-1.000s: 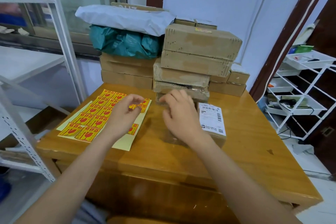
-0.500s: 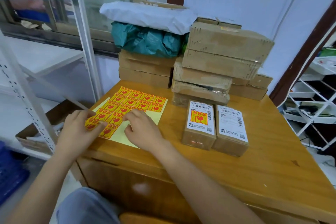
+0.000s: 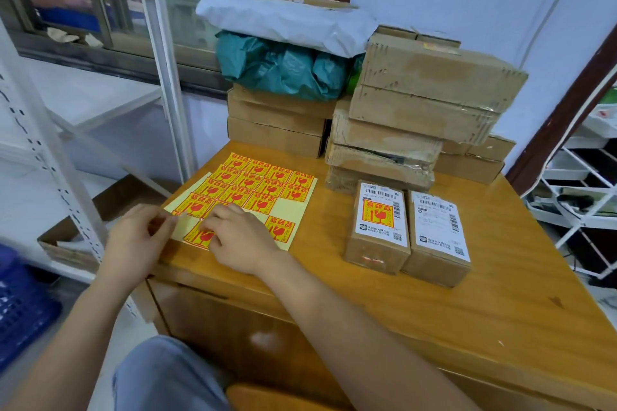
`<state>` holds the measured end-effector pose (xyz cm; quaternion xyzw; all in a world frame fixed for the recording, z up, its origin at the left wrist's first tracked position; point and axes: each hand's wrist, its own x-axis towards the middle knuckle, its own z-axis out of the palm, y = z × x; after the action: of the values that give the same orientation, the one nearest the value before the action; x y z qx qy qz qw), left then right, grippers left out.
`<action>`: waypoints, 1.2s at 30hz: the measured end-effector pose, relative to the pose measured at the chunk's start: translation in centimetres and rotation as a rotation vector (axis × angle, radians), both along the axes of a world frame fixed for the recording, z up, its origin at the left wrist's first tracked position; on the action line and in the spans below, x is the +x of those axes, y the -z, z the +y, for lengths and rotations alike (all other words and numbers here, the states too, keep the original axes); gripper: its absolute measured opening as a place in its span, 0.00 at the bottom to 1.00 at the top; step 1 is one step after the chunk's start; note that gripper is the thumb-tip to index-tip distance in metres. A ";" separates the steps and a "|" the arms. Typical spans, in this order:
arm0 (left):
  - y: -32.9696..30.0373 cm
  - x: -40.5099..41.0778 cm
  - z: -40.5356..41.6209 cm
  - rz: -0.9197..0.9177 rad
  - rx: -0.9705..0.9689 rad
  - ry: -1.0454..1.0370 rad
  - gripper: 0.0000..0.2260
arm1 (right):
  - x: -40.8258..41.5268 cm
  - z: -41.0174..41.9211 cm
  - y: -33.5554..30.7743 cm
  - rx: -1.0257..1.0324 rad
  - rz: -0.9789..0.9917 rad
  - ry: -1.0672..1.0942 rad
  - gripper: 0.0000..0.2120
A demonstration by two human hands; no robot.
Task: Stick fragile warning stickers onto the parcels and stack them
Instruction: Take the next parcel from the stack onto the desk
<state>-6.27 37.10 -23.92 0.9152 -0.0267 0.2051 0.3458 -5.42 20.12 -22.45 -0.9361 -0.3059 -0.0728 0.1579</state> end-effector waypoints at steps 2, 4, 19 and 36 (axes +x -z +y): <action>-0.3 -0.3 -0.3 -0.017 -0.119 -0.080 0.07 | 0.1 0.0 0.2 -0.007 -0.008 -0.005 0.17; -0.7 -0.6 -0.8 -0.061 -0.219 -0.184 0.09 | 0.2 -0.1 0.3 0.003 -0.003 -0.008 0.17; -3.7 -2.5 -10.1 -0.490 0.021 0.126 0.12 | -2.8 -4.2 -4.9 1.068 0.441 0.273 0.16; -9.5 -3.4 -26.3 0.028 -0.461 0.661 0.05 | -9.1 -24.3 -9.7 0.899 0.233 0.441 0.13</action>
<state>-9.66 10.79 -14.40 0.7585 -0.2684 0.0711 0.5896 -14.55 -4.16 -12.76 -0.8199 -0.0202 -0.1237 0.5586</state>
